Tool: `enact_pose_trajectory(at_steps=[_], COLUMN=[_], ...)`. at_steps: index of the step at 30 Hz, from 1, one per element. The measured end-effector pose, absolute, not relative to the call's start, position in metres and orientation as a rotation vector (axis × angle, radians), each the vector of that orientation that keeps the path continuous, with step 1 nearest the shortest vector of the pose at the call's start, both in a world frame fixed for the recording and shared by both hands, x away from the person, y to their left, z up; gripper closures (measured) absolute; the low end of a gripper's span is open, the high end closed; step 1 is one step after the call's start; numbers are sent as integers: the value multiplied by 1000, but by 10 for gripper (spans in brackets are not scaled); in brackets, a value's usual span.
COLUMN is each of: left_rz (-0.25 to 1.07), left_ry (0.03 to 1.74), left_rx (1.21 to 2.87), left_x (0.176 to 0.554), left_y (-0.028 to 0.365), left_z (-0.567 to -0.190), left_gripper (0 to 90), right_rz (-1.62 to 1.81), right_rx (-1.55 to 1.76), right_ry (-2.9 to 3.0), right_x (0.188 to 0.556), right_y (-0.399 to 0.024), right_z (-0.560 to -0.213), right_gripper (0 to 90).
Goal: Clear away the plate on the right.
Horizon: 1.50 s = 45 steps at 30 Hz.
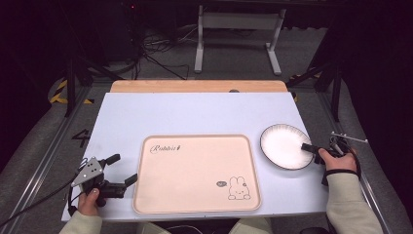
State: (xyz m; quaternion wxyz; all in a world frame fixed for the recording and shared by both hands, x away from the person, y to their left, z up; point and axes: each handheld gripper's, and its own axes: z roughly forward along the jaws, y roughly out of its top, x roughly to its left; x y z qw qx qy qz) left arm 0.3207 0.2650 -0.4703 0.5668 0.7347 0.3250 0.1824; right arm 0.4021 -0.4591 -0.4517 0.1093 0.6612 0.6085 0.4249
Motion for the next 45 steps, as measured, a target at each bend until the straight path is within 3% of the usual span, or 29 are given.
enact_pose_trajectory(at_steps=[17,45], left_rz=[430,429], left_ry=[763,762], left_rx=[1726,1727], left_x=[320,321], left_y=[265,265], left_z=[-470,-470], left_gripper=[3,4], right_rz=[1363,1463], right_rx=[1894,1815], right_ry=[1711,1629], right_x=[395,372], right_y=[-453,-448], right_z=[-435,-392], right_gripper=[844,839])
